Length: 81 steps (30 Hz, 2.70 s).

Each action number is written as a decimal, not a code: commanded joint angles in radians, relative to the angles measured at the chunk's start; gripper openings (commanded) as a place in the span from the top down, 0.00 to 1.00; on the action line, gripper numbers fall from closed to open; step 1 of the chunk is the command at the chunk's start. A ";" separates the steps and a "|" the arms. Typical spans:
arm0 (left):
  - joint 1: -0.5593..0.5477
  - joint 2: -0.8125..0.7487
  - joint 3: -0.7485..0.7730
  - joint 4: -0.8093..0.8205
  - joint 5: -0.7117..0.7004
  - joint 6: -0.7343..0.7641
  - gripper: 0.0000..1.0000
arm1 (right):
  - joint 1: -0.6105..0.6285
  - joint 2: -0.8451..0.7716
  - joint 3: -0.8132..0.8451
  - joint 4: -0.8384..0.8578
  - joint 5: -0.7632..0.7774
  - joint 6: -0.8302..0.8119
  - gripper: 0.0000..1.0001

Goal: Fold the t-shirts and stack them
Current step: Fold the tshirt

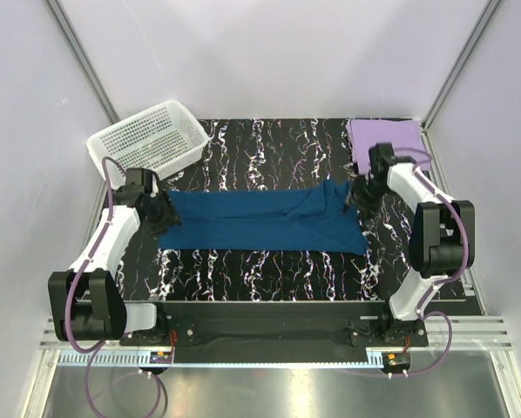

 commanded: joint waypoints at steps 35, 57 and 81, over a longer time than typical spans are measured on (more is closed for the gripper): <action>-0.016 0.027 0.081 -0.005 -0.029 0.081 0.47 | 0.143 0.233 0.321 -0.002 -0.091 0.087 0.37; -0.464 0.219 0.302 0.026 -0.220 0.356 0.16 | 0.282 0.313 0.542 -0.234 0.226 0.677 0.00; -0.478 -0.275 0.088 -0.058 -0.300 0.137 0.16 | 0.387 1.017 1.488 -0.269 0.453 0.122 0.02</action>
